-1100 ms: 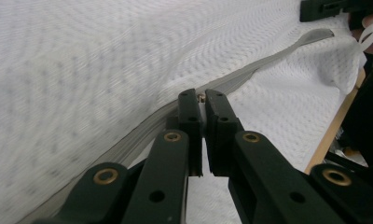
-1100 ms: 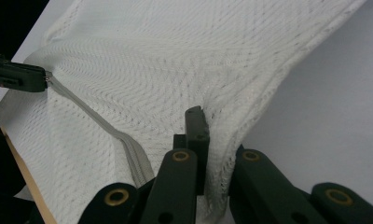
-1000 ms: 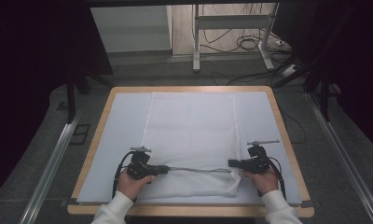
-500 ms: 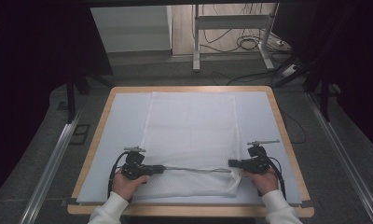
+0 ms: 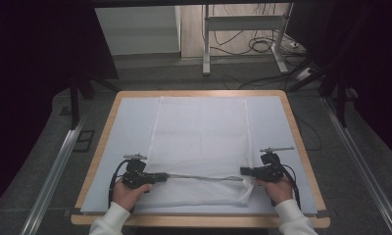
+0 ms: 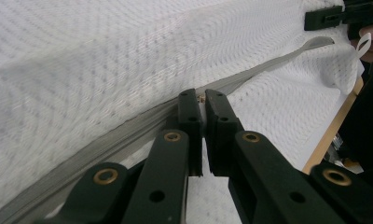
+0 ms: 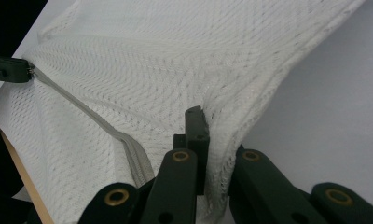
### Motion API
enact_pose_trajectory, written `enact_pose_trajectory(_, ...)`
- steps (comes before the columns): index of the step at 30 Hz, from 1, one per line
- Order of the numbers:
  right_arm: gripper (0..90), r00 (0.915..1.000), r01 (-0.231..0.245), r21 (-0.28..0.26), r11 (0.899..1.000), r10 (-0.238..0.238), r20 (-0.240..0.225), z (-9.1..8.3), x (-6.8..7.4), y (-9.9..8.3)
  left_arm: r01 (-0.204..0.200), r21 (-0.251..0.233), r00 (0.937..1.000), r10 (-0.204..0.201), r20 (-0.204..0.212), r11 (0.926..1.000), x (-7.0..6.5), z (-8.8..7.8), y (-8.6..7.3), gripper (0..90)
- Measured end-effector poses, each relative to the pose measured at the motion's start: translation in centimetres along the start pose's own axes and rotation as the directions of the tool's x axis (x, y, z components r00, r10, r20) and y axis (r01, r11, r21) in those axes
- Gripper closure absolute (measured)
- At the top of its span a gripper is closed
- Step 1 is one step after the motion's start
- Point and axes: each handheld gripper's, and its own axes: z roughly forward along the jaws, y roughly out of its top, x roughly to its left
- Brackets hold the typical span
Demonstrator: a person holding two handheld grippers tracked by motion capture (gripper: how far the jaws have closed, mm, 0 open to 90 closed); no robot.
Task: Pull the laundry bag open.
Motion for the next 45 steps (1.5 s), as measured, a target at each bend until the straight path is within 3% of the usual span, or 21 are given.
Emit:
enact_pose_trajectory(26, 88.4, 0.9999, -0.002, -0.004, 1.000, 0.002, 0.013, 0.0, -0.2, 0.0, 0.043, -0.044, 0.9986, -0.045, -0.028, 0.9981, 2.1, -2.8, -1.5, 87.0)
enact_pose_trajectory(45, 88.4, 0.9998, 0.006, 0.006, 1.000, -0.006, 0.019, 0.2, -0.4, 0.0, 0.063, -0.057, 0.9940, -0.068, -0.086, 0.9964, 3.9, -4.5, -2.3, 87.0)
